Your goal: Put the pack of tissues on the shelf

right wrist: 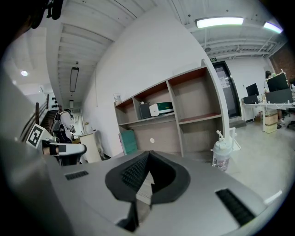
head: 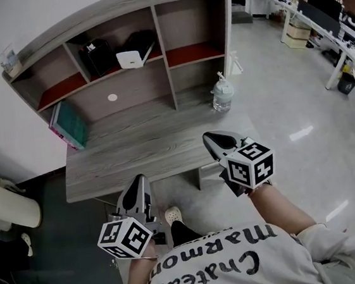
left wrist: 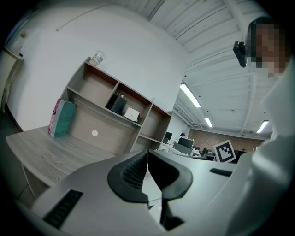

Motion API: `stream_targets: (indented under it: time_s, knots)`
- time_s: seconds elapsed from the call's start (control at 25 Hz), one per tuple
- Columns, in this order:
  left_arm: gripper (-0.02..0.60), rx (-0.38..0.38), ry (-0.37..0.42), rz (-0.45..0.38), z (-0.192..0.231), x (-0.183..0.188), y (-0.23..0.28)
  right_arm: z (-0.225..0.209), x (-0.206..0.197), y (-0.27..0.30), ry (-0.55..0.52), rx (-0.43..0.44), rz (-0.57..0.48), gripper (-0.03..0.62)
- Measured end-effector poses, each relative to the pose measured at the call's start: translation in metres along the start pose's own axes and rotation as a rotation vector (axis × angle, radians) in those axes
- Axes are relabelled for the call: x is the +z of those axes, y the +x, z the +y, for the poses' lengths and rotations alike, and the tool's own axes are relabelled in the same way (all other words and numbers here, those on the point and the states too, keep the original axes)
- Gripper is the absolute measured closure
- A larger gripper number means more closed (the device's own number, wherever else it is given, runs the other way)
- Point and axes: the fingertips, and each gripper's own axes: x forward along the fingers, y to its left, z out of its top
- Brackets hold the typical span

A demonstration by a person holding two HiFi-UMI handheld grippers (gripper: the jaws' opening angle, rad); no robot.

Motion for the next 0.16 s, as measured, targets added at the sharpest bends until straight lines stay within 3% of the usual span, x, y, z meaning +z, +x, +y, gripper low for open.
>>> stream_targets:
  time_s: [0.16]
  knots:
    - [0.563,0.000,0.007,-0.002,-0.0025,0.0013,-0.0001,-0.0015,-0.0014,-0.0021,0.003,0.001,0.000,0.585]
